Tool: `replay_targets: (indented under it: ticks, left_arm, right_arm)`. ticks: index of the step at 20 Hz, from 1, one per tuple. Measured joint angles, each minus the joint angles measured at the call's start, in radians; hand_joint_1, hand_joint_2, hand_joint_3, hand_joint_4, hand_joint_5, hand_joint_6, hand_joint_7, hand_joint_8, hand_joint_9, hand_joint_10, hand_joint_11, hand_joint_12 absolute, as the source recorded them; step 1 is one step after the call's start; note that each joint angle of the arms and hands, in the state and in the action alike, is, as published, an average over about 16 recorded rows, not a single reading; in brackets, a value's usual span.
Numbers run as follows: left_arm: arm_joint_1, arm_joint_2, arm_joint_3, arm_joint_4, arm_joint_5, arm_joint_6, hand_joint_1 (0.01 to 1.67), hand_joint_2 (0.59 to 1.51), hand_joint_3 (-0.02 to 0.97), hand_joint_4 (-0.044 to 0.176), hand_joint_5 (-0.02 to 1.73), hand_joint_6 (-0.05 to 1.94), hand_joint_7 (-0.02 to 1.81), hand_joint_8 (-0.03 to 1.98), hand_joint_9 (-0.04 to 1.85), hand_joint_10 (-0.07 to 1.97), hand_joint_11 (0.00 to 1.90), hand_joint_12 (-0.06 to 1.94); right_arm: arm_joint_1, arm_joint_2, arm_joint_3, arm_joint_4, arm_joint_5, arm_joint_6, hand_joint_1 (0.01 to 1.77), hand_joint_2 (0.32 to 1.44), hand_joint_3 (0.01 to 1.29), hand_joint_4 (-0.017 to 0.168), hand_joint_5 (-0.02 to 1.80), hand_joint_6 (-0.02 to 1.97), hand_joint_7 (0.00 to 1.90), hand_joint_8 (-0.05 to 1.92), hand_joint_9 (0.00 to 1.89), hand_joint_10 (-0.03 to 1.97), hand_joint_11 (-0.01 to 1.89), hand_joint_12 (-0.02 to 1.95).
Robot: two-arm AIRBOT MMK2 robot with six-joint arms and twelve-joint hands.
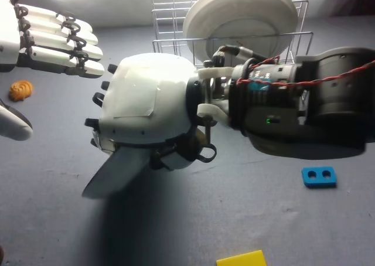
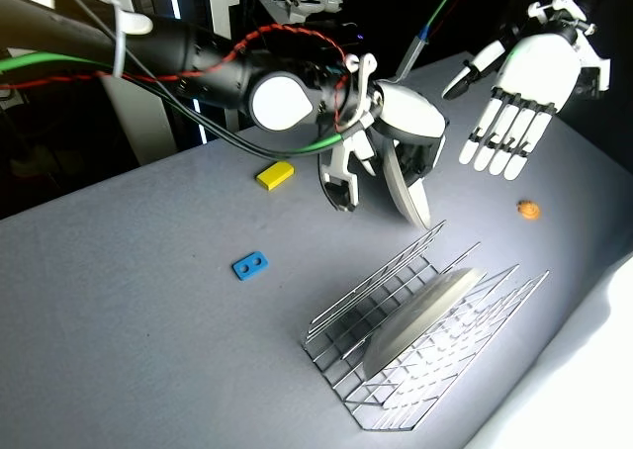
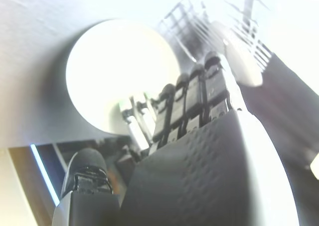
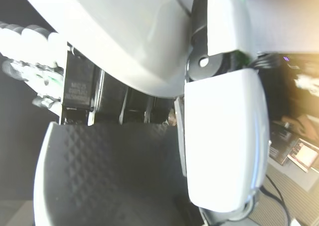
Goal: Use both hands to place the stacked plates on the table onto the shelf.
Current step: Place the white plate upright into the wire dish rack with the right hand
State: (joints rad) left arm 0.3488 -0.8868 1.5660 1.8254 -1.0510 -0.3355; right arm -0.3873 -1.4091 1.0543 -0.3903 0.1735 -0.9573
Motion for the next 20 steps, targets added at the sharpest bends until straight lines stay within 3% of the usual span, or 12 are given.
replay_targets:
  ticks: [5, 8, 15, 20]
  left_arm:
    - [-0.032, 0.009, -0.015, -0.003, 0.005, 0.024, 0.02, 1.146, 0.011, -0.001, 0.07, 0.02, 0.03, 0.01, 0.02, -0.06, 0.01, -0.01]
    - [-0.038, 0.013, -0.021, -0.005, 0.007, 0.038, 0.02, 1.145, 0.011, -0.001, 0.07, 0.02, 0.03, 0.01, 0.02, -0.06, 0.01, -0.01]
    - [-0.043, 0.022, -0.036, -0.008, 0.013, 0.061, 0.02, 1.144, 0.012, -0.001, 0.07, 0.02, 0.03, 0.01, 0.02, -0.06, 0.01, -0.01]
    - [-0.045, 0.026, -0.040, -0.009, 0.014, 0.065, 0.02, 1.144, 0.011, -0.001, 0.07, 0.02, 0.03, 0.01, 0.02, -0.06, 0.01, -0.01]
  right_arm:
    - [0.059, 0.093, -0.101, 0.016, -0.034, -0.008, 1.27, 0.90, 0.01, -0.006, 1.00, 0.82, 1.26, 0.54, 1.47, 0.00, 1.16, 0.86]
    - [0.097, 0.148, -0.138, -0.047, -0.038, 0.081, 1.26, 0.91, 0.01, -0.006, 1.00, 0.85, 1.27, 0.58, 1.46, 0.02, 1.16, 0.86]
    - [0.207, 0.253, -0.156, -0.387, 0.006, 0.576, 1.27, 0.91, 0.01, -0.006, 0.97, 0.90, 1.25, 0.61, 1.41, 0.12, 1.14, 0.84]
    - [0.289, 0.303, -0.142, -0.629, -0.026, 0.979, 1.29, 0.91, 0.01, -0.007, 0.96, 0.91, 1.23, 0.63, 1.38, 0.18, 1.13, 0.83]
